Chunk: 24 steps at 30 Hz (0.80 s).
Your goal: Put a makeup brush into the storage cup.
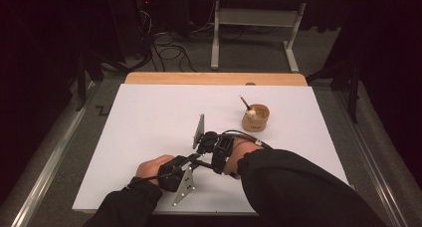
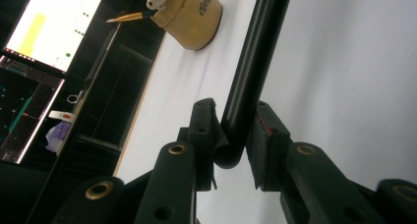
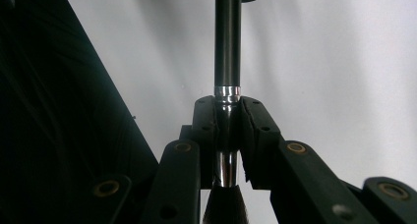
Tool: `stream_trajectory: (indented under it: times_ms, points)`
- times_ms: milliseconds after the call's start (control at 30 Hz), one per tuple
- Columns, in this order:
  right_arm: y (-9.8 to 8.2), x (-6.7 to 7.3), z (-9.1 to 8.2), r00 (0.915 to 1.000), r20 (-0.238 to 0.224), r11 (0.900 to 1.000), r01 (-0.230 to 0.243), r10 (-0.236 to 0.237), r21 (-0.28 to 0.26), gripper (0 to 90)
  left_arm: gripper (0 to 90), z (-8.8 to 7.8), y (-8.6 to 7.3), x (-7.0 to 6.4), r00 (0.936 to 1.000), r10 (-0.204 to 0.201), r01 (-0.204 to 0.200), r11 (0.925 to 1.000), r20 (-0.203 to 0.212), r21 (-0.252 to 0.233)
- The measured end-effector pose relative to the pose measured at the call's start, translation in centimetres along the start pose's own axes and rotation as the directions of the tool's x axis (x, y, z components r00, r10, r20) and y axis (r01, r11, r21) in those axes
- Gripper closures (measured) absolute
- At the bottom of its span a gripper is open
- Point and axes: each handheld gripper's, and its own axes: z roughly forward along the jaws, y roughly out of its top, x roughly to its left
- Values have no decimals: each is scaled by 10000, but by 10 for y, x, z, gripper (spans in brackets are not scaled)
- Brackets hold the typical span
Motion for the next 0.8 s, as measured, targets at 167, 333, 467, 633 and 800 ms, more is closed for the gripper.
stream_trajectory:
  times_ms: [167, 333, 467, 633, 800]
  points:
    - [-1, -1, -2, 10000, 72, 9999, 44, -44, -96, 779, 758, 0, 0, -1, 9999, 107, -107, 9999, 47, 1]
    - [-3, -5, -6, 9999, 143, 9996, -32, 36, -292, 750, 778, 0, 0, -1, 9999, 145, -144, 9999, 90, -64]
    - [-4, -6, -8, 9999, 168, 9991, -31, 38, -412, 705, 787, 1, 0, -1, 9999, 107, -106, 9999, 109, -83]
    - [-3, -5, -8, 9996, 276, 9990, 61, -49, -437, 631, 788, 0, 0, 0, 9999, 75, -74, 10000, 133, -63]
    - [-3, -6, -10, 9994, 337, 9985, -8, 26, -542, 550, 789, 0, 0, 0, 9999, 38, -37, 10000, 145, -48]
